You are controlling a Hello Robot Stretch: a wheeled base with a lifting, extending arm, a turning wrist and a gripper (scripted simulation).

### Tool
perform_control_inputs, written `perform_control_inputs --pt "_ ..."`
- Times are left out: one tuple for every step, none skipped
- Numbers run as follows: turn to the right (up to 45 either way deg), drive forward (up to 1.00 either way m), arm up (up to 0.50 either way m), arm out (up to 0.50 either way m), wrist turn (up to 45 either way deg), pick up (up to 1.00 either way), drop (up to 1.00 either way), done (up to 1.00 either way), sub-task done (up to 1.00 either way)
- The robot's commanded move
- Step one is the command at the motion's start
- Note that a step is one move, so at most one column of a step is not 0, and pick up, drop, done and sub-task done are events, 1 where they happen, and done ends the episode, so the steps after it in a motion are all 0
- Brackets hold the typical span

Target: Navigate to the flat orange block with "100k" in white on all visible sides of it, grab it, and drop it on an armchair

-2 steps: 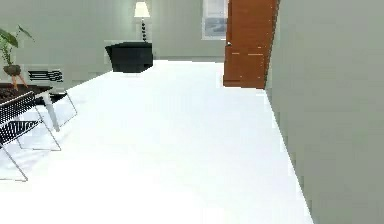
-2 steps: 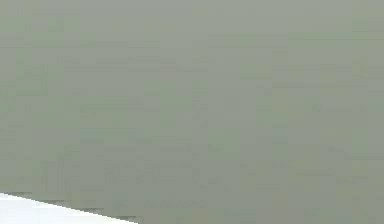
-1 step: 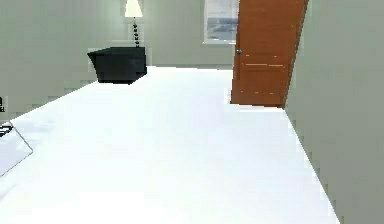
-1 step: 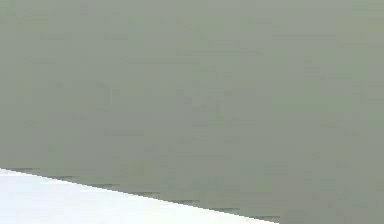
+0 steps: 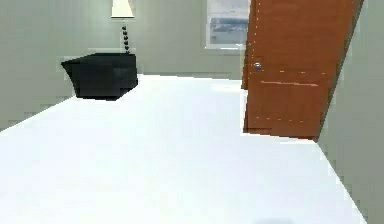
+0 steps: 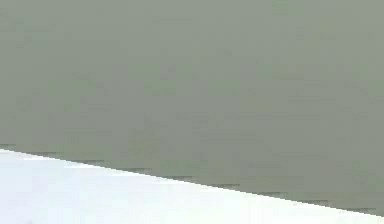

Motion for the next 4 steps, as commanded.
perform_control_inputs --pt "0.0 1.0 0.0 0.0 0.0 0.0 0.0 0.0 0.0" --pt "0.0 1.0 0.0 0.0 0.0 0.0 0.0 0.0 0.0" --pt "6.0 0.0 0.0 0.0 0.0 0.0 0.0 0.0 0.0" --pt "0.0 0.25 0.0 0.0 0.0 0.0 0.0 0.0 0.0"
